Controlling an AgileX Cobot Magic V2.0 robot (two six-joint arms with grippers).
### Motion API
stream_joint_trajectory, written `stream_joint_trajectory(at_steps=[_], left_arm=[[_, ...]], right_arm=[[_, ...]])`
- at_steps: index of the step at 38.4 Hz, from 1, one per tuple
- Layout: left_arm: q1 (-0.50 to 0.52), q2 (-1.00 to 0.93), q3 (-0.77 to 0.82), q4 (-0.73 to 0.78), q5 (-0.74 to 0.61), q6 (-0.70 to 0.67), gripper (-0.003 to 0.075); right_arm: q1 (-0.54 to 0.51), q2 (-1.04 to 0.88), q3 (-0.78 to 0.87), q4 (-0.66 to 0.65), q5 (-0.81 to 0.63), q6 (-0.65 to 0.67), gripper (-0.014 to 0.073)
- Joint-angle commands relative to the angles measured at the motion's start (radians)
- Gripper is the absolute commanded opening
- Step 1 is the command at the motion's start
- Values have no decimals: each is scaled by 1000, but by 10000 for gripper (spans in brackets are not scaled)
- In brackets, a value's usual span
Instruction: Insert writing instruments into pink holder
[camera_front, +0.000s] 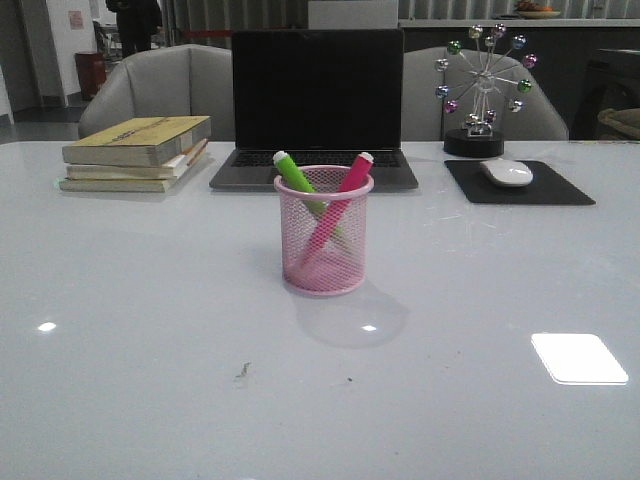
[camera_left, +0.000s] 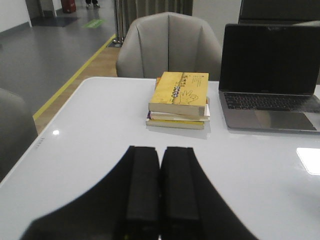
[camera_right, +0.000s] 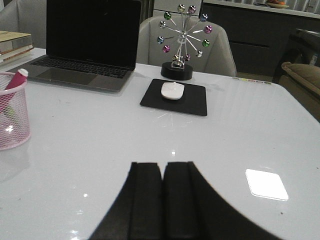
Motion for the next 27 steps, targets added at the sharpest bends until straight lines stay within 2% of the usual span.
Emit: stream_joint_trajectory(at_steps=[1, 5, 18, 27], left_arm=[[6, -39, -26, -8, -57, -2, 94], [6, -75, -5, -6, -28, -2, 94], [6, -287, 271, -32, -62, -2, 94], [6, -443, 398, -51, -74, -2, 94]], right_arm=[[-7, -14, -8, -7, -80, 4, 57], [-7, -14, -8, -7, -80, 4, 57], [-7, -14, -8, -7, -80, 4, 57], [-7, -14, -8, -7, -80, 4, 57]])
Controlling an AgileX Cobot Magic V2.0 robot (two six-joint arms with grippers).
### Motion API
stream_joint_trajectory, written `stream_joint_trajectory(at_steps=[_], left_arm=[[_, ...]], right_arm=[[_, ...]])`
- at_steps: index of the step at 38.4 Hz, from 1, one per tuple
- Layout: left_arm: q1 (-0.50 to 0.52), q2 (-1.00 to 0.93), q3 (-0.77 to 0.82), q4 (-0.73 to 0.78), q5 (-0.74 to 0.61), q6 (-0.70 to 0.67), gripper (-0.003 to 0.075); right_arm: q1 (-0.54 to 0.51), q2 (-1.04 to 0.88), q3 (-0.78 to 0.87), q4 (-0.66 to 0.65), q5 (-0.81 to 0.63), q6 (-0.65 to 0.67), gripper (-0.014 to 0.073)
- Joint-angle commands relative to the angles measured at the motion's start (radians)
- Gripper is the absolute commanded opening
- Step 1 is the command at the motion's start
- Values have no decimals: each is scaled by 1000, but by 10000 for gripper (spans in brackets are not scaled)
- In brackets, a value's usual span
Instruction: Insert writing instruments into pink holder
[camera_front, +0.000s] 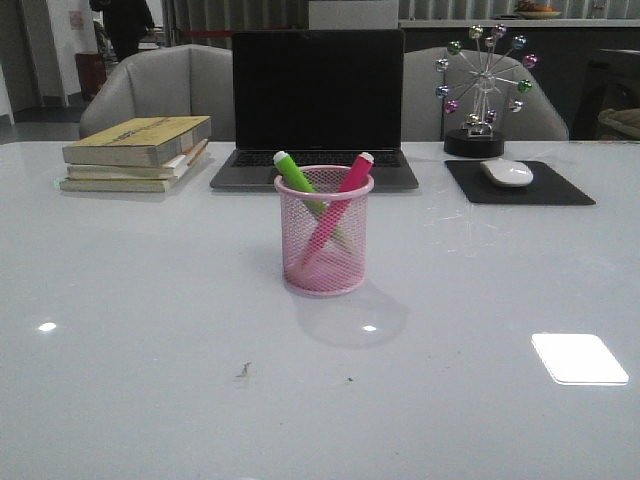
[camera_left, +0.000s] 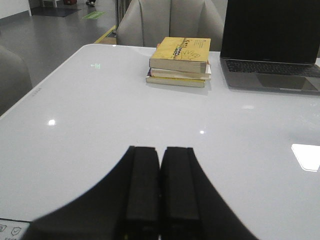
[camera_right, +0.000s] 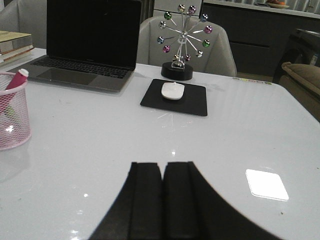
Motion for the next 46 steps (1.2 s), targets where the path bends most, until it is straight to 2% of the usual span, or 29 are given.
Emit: stream_joint_trajectory(at_steps=[1, 7, 19, 46], left_arm=[[2, -40, 14, -17, -97, -2, 94], [2, -76, 65, -17, -106, -2, 94], [2, -99, 137, -26, -231, -4, 94], [2, -99, 137, -26, -229, -4, 94]], right_arm=[[-7, -14, -8, -7, -80, 4, 57], [-7, -14, -8, -7, -80, 4, 57], [-7, -14, -8, -7, -80, 4, 57], [-7, -14, -8, -7, -80, 4, 57]])
